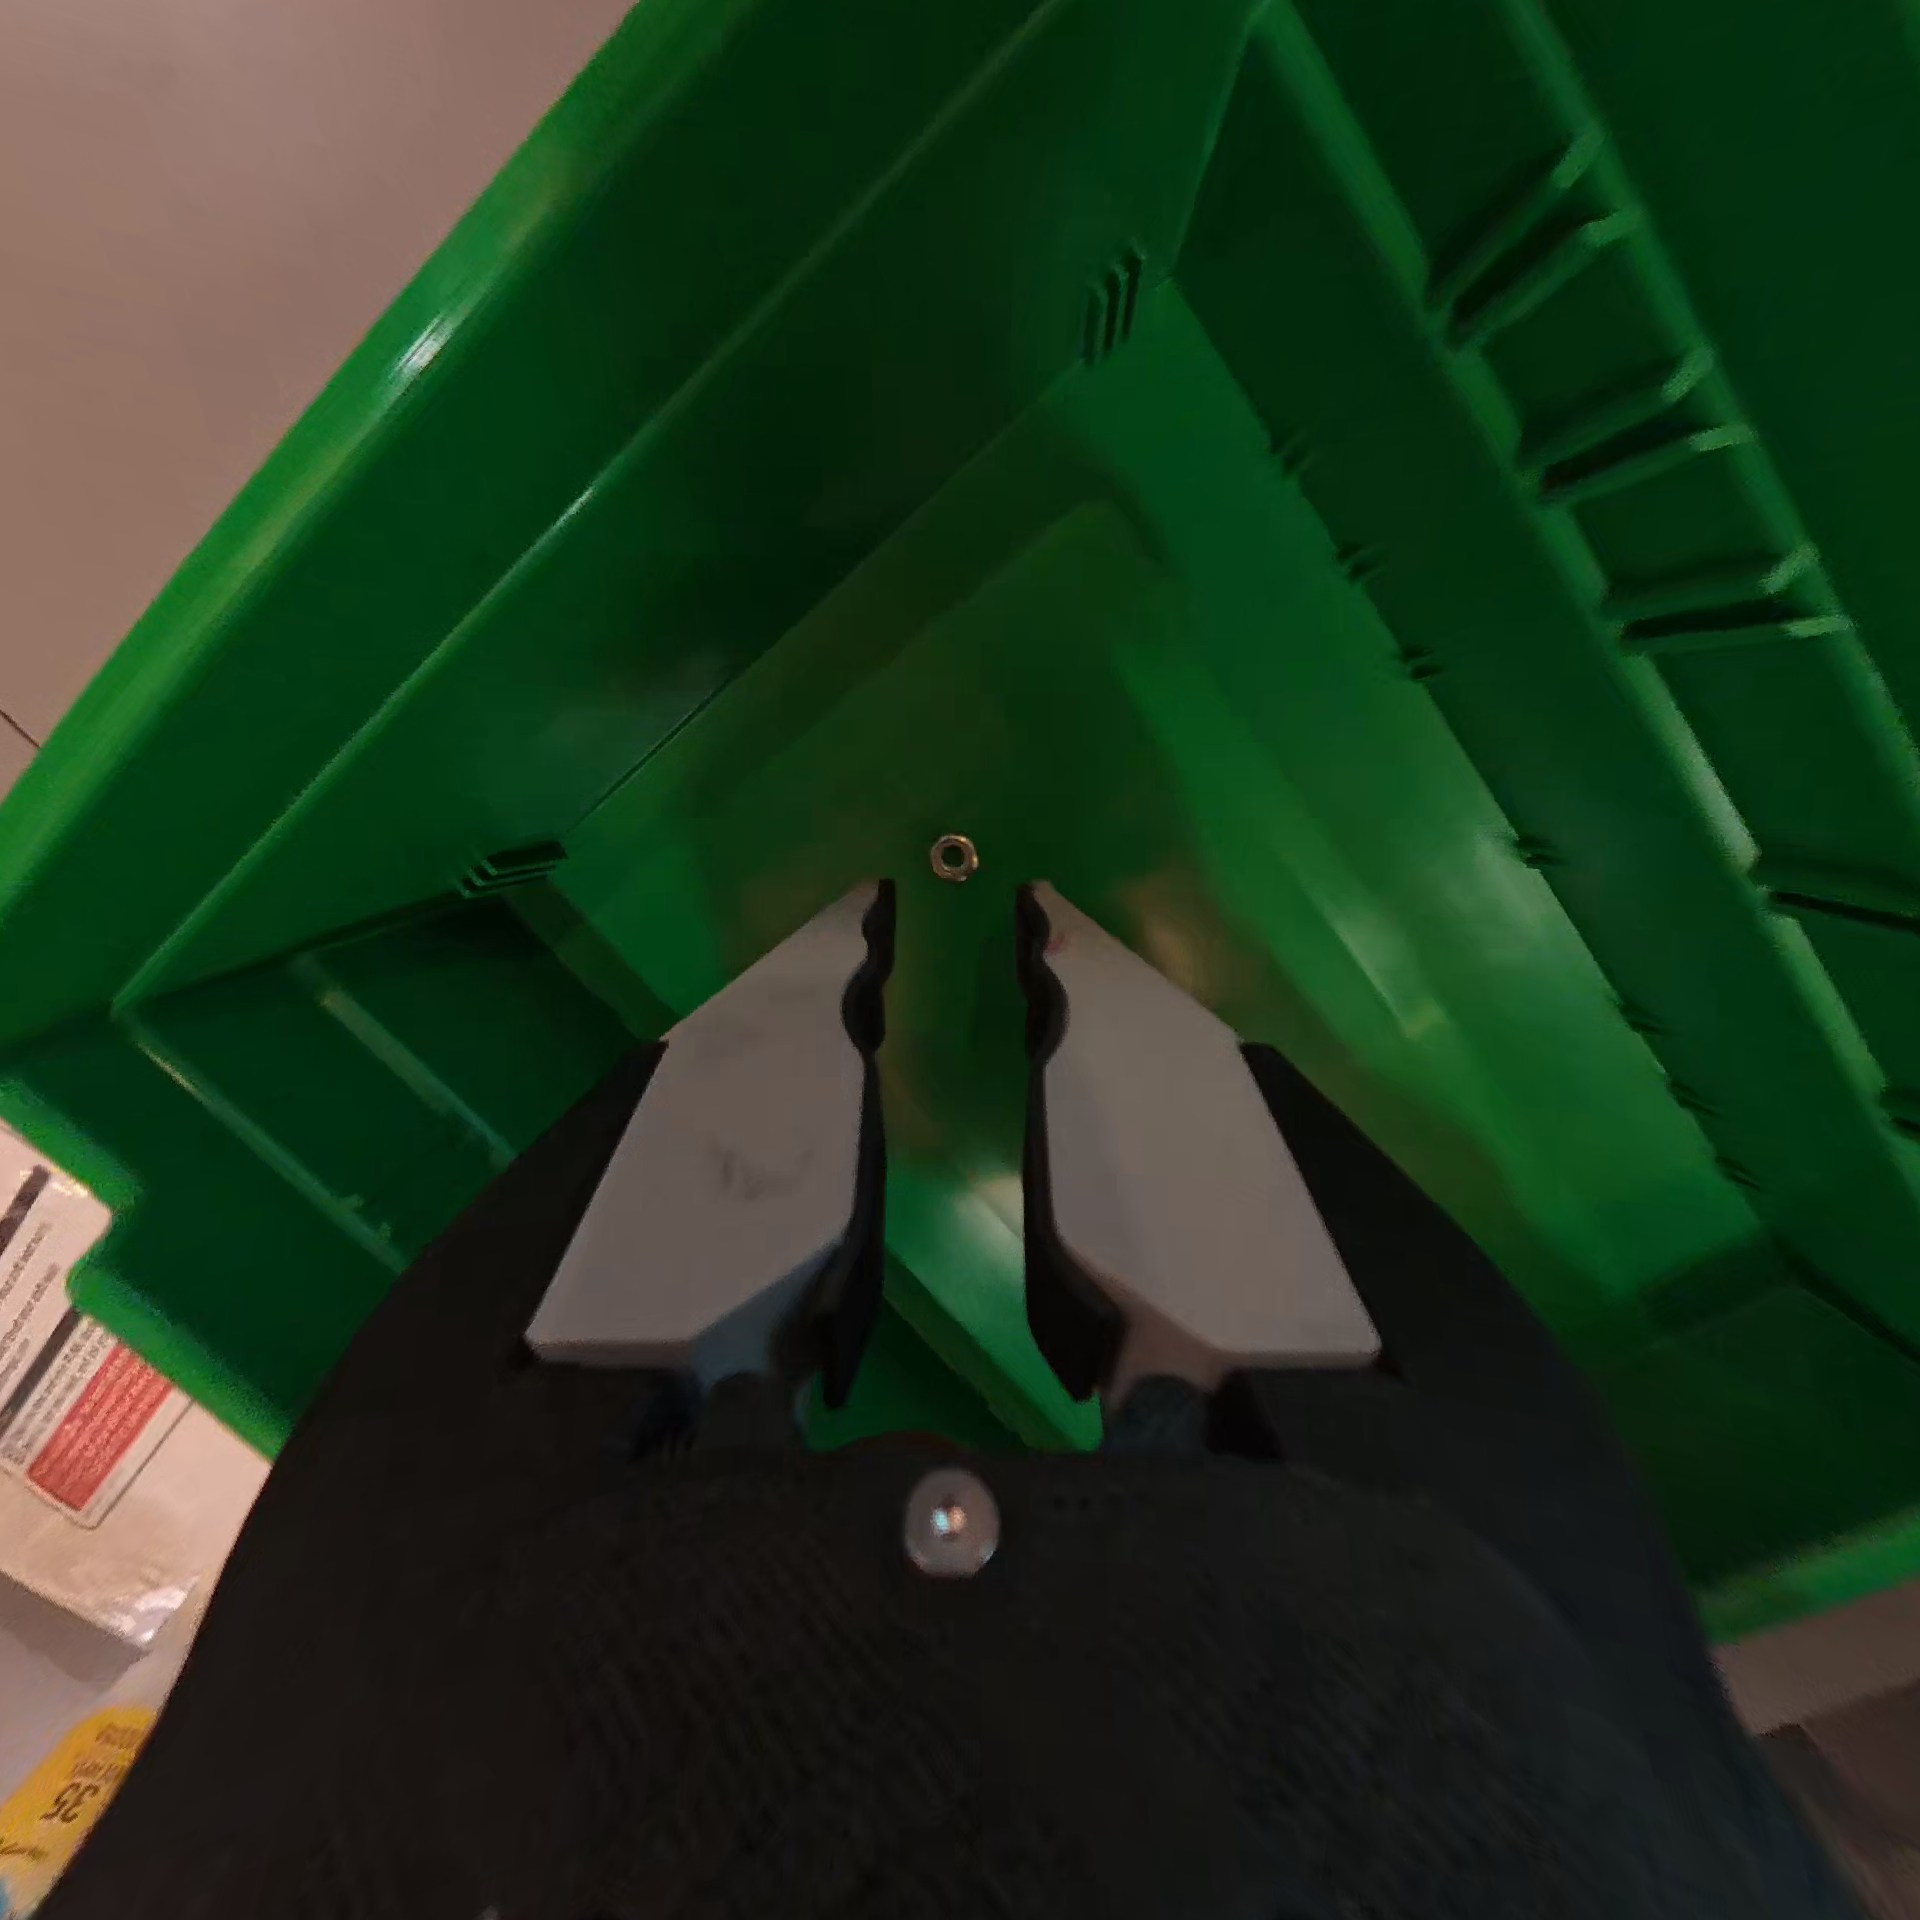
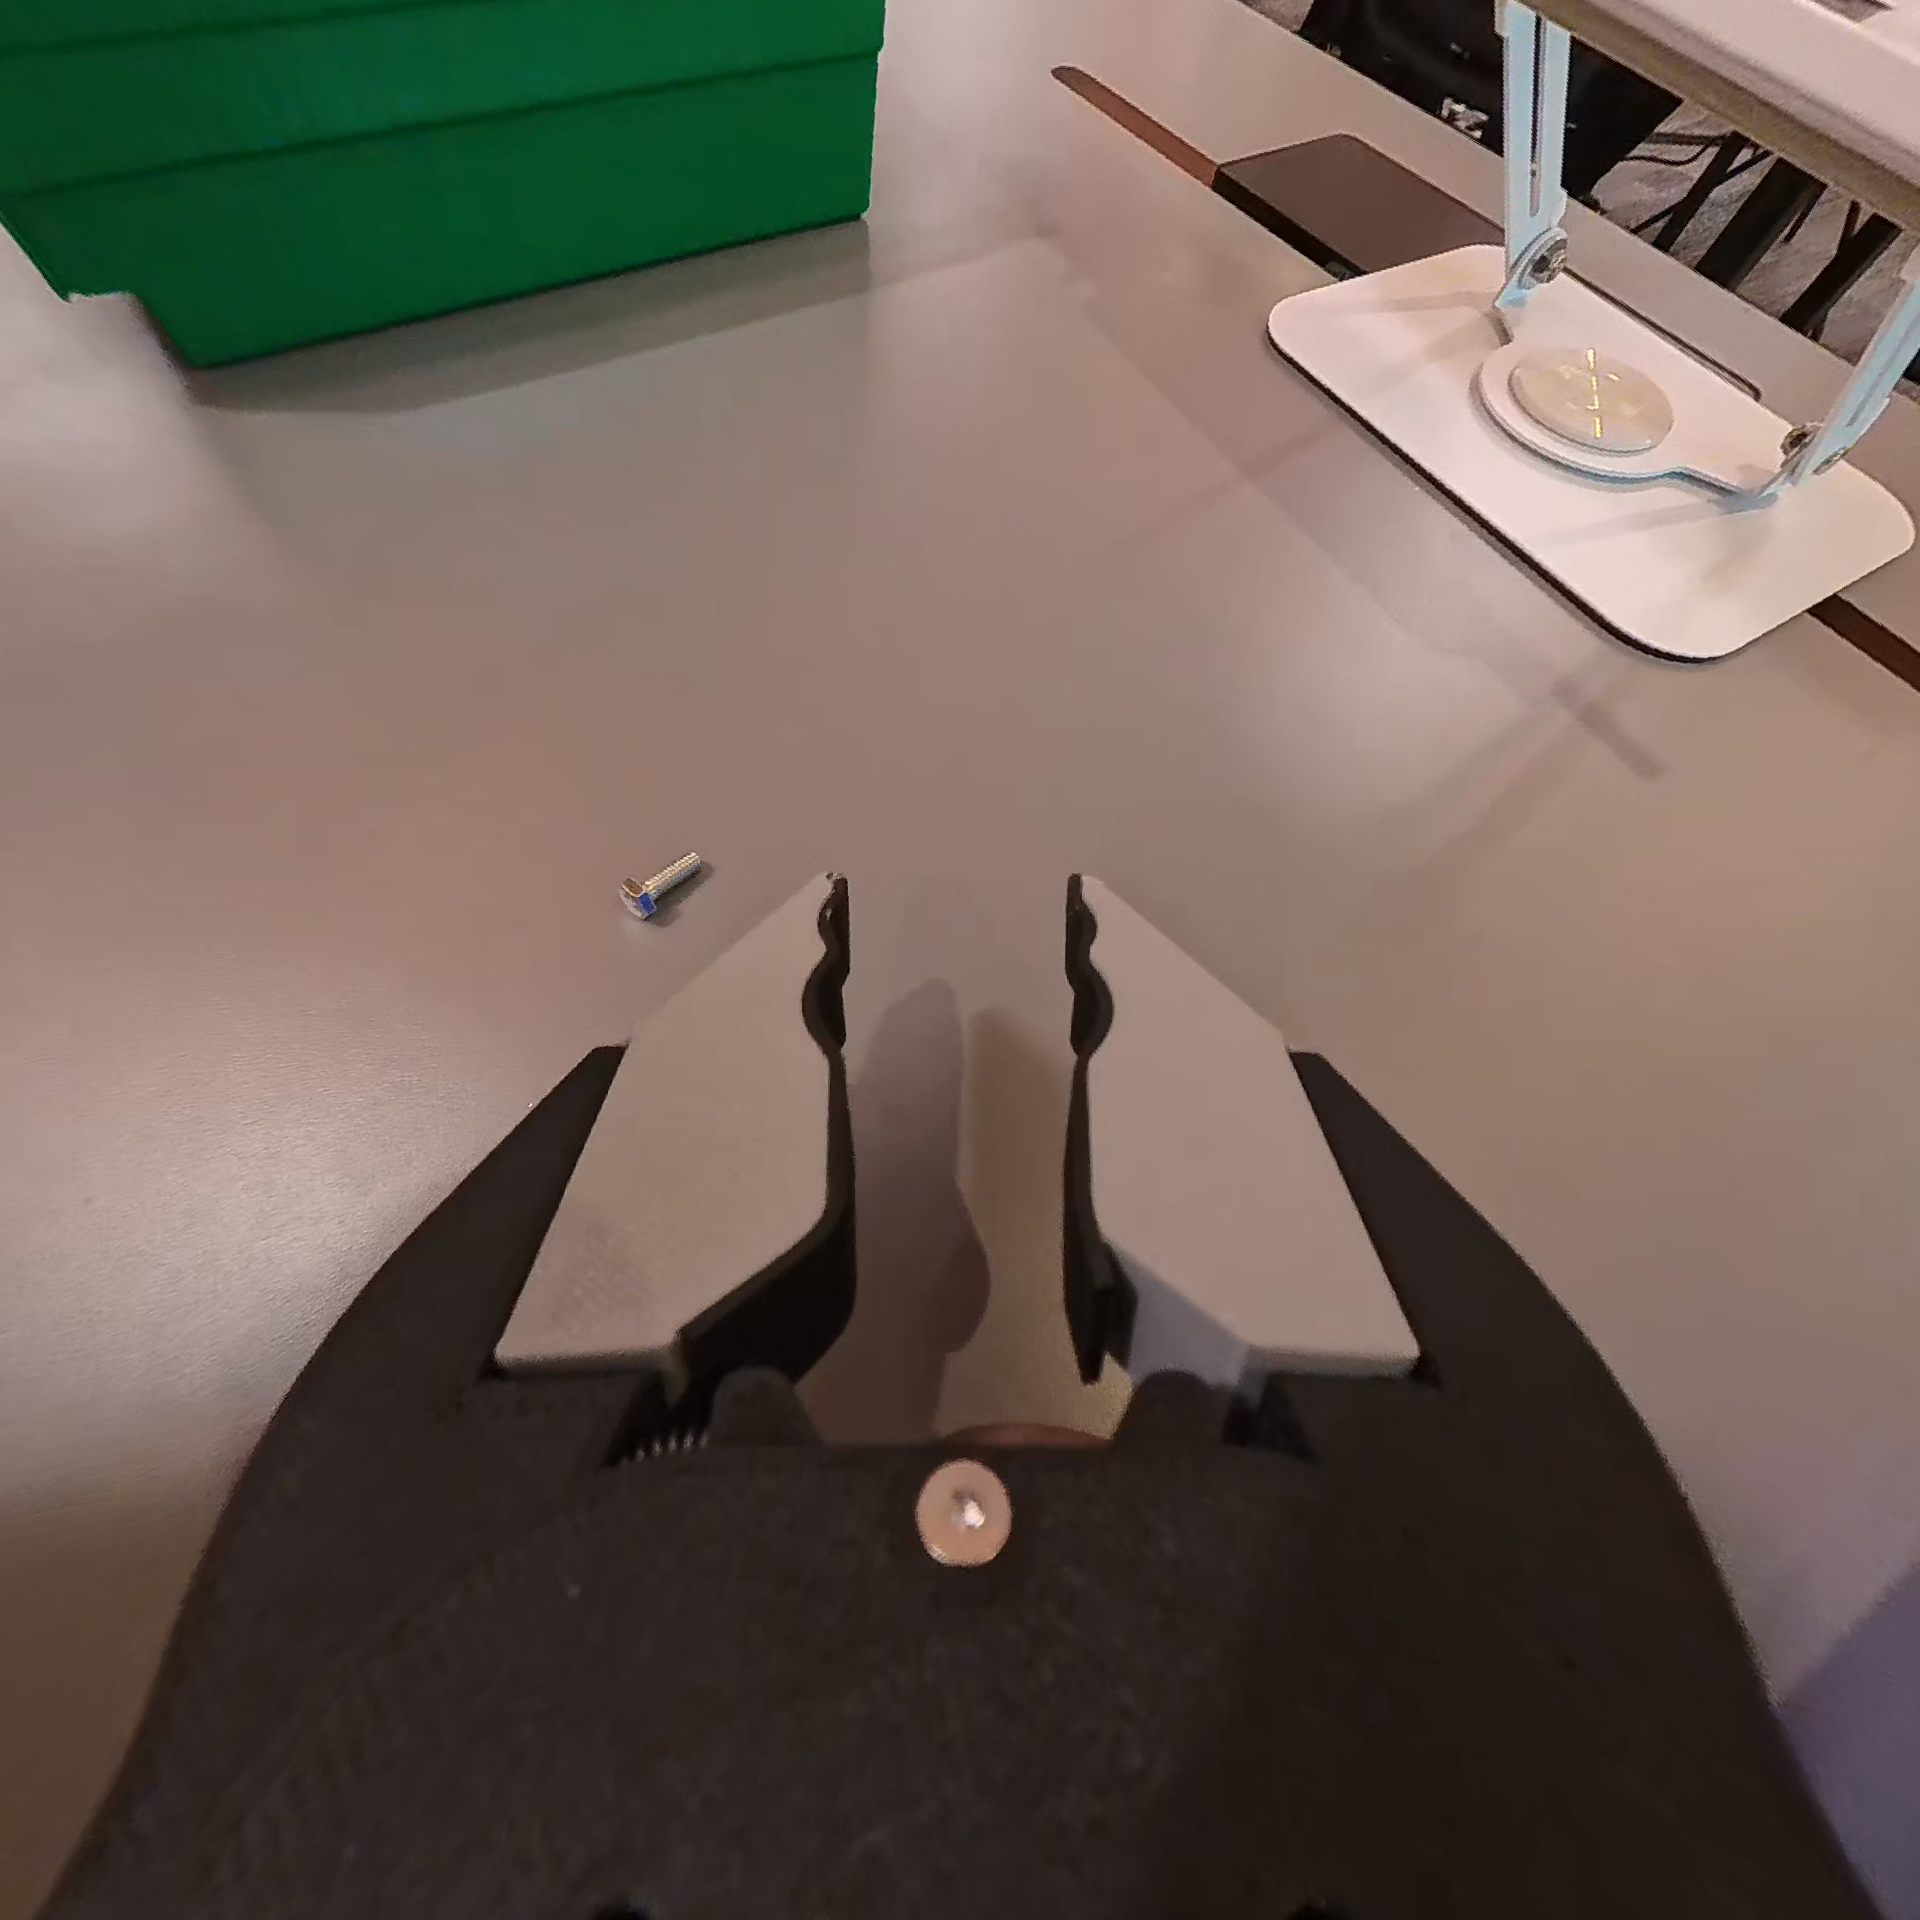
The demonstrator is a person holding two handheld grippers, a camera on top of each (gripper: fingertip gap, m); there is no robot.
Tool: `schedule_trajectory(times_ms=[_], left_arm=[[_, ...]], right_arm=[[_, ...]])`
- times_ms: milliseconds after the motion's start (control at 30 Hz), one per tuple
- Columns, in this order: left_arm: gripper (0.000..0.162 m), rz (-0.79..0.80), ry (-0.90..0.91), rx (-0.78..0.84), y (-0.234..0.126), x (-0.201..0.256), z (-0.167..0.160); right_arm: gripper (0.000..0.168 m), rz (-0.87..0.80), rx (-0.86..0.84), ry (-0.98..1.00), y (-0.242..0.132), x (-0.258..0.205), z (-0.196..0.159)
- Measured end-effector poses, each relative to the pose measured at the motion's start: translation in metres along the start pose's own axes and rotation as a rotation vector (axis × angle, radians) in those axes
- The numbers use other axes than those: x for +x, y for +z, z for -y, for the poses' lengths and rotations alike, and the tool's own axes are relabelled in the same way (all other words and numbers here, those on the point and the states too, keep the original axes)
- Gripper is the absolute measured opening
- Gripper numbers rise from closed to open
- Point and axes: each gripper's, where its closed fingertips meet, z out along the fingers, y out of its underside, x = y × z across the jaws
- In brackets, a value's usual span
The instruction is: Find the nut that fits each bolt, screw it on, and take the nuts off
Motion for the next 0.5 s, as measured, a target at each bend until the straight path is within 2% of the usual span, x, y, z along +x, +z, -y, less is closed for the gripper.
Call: schedule_trajectory(times_ms=[333,400,500], left_arm=[[0.018,-0.007,0.027,-0.078,0.021,-0.002,-0.002],[0.01,-0.022,0.029,-0.086,0.023,0.0,-0.002],[0.008,-0.02,0.024,-0.096,0.023,-0.001,-0.002]], right_arm=[[0.039,0.01,0.007,-0.01,-0.001,-0.003,0.002],[0.039,0.01,0.006,-0.014,-0.001,-0.004,0.002],[0.038,0.01,0.006,-0.016,-0.001,-0.004,0.003]])
